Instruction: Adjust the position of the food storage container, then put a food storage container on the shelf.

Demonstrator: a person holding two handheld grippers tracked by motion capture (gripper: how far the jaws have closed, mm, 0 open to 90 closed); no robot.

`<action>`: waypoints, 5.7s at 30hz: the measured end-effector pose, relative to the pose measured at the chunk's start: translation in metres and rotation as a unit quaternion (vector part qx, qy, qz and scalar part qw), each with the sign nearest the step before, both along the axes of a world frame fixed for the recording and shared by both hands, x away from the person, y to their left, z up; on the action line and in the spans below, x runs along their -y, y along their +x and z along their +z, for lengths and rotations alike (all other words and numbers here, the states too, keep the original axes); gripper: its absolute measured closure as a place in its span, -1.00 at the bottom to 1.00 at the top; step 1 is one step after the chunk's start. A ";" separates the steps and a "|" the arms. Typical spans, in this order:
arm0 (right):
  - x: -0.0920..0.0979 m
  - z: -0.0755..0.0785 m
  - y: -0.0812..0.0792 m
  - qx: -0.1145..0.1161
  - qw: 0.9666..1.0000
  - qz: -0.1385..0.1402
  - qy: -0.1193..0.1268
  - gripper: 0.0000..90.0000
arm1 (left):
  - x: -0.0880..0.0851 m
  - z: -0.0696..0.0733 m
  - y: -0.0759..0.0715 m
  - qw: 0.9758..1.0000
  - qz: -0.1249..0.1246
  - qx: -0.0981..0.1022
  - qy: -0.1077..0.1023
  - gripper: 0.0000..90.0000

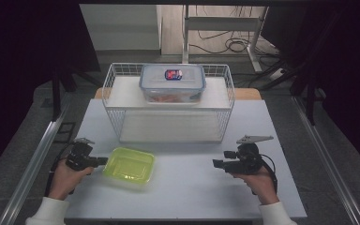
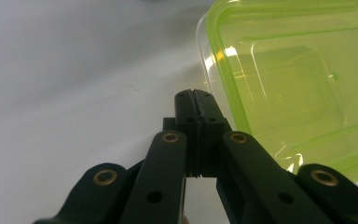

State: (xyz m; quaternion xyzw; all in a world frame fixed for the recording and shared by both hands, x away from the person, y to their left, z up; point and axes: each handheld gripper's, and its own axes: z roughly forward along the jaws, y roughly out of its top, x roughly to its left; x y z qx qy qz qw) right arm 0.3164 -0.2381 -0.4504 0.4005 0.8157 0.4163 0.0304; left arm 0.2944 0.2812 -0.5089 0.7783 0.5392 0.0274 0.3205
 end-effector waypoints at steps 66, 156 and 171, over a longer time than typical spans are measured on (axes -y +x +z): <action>-0.014 -0.009 -0.004 -0.033 0.997 0.020 0.068 -0.38 | 0.078 0.038 -0.023 0.997 -0.028 0.051 -0.047 -0.48; -0.061 -0.049 -0.023 -0.082 0.987 0.032 0.133 0.79 | 0.108 0.003 -0.039 0.985 -0.070 0.031 -0.154 0.71; -0.058 -0.022 -0.029 -0.022 0.990 0.050 0.127 0.79 | 0.105 0.032 -0.044 0.979 -0.086 0.077 -0.168 0.71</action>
